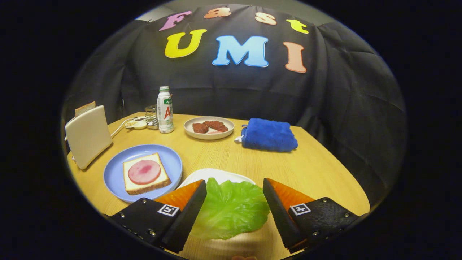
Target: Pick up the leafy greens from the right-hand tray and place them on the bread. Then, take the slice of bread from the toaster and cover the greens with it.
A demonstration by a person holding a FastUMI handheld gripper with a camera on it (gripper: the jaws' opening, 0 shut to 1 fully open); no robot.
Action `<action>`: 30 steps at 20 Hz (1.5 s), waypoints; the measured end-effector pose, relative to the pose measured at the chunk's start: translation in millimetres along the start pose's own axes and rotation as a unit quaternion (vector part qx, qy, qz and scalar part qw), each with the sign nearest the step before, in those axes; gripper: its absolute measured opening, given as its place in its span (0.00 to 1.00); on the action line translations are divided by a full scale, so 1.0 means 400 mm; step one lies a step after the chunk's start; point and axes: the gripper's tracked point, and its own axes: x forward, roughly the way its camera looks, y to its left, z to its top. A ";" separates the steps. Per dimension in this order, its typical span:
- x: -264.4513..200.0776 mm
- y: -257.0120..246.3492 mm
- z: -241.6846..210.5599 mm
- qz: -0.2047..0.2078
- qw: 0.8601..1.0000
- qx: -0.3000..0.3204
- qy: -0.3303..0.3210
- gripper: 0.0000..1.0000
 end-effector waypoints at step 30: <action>0.029 0.068 -0.023 0.074 0.988 0.135 0.014 0.00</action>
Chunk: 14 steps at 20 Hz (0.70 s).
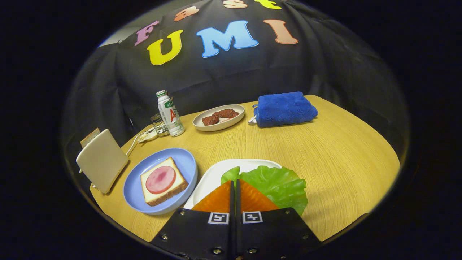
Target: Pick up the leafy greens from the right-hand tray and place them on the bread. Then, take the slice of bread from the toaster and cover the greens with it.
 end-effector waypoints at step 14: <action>-0.027 0.010 0.062 -0.006 0.999 -0.034 -0.015 0.00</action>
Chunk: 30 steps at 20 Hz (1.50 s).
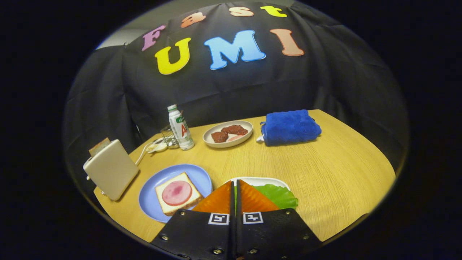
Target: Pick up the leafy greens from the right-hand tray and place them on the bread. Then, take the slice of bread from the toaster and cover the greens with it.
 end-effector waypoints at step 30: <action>0.022 0.042 -0.020 0.019 1.000 0.017 -0.008 0.00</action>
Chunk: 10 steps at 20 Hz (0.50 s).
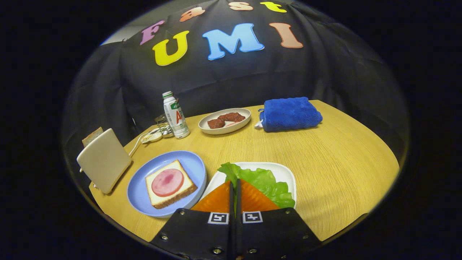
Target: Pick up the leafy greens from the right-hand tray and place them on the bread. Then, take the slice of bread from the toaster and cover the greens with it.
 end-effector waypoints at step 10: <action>0.019 0.254 0.104 0.094 0.994 -0.018 -0.046 0.00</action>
